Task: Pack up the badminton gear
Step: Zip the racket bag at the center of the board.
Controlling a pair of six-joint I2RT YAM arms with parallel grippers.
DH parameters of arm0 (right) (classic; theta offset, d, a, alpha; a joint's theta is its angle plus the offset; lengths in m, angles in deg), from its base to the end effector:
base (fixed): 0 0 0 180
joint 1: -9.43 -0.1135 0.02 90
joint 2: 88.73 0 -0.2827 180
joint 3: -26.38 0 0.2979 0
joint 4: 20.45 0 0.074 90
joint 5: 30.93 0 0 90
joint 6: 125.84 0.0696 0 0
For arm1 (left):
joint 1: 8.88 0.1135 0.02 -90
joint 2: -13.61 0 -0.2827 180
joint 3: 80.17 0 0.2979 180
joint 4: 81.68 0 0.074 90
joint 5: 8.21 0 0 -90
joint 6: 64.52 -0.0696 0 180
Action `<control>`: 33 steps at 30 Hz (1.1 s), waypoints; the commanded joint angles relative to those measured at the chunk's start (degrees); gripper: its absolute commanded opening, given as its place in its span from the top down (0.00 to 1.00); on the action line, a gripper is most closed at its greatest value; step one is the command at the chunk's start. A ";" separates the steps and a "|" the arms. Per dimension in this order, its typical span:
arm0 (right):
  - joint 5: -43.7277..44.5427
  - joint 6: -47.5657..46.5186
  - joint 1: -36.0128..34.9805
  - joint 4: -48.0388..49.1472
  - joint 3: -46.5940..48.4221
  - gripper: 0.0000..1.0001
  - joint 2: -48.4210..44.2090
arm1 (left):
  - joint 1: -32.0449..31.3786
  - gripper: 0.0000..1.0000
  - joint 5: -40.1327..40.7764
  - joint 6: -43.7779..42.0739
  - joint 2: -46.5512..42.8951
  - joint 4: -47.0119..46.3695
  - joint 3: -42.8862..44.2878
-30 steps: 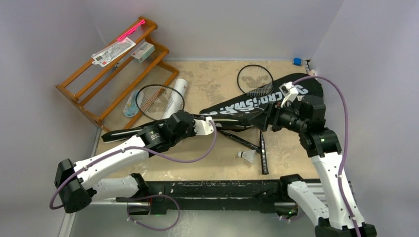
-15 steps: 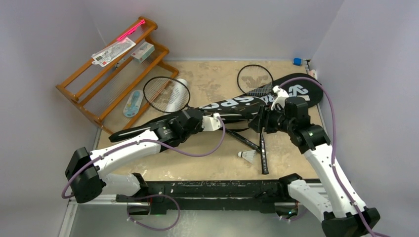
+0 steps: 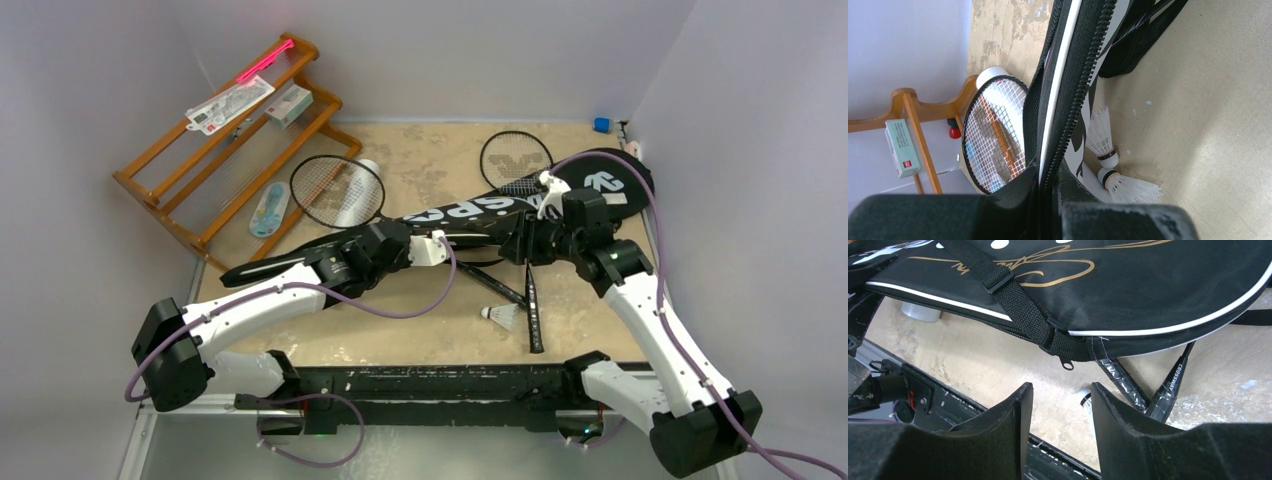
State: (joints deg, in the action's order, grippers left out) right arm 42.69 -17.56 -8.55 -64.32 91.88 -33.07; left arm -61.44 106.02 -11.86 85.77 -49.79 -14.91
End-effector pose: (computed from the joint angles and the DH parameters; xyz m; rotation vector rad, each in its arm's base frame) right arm 0.2514 0.1022 0.3191 -0.1631 2.2093 0.6674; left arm 0.2271 -0.2496 0.2607 1.3853 1.7060 0.3264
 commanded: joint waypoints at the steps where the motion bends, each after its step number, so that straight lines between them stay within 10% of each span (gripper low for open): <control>1: -0.22 -0.48 -0.52 3.67 1.71 0.52 0.61 | 0.17 1.00 0.56 -0.45 -1.49 -3.76 0.26; 33: 3.73 1.70 -2.07 6.33 -2.95 0.53 2.06 | 0.17 1.00 -0.05 -0.12 -1.52 -3.66 0.14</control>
State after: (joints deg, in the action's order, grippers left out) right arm 45.20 -16.75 -10.45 -58.92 90.20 -29.51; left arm -61.44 105.78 -11.75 85.77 -49.44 -15.04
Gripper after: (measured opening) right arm 0.489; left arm 0.039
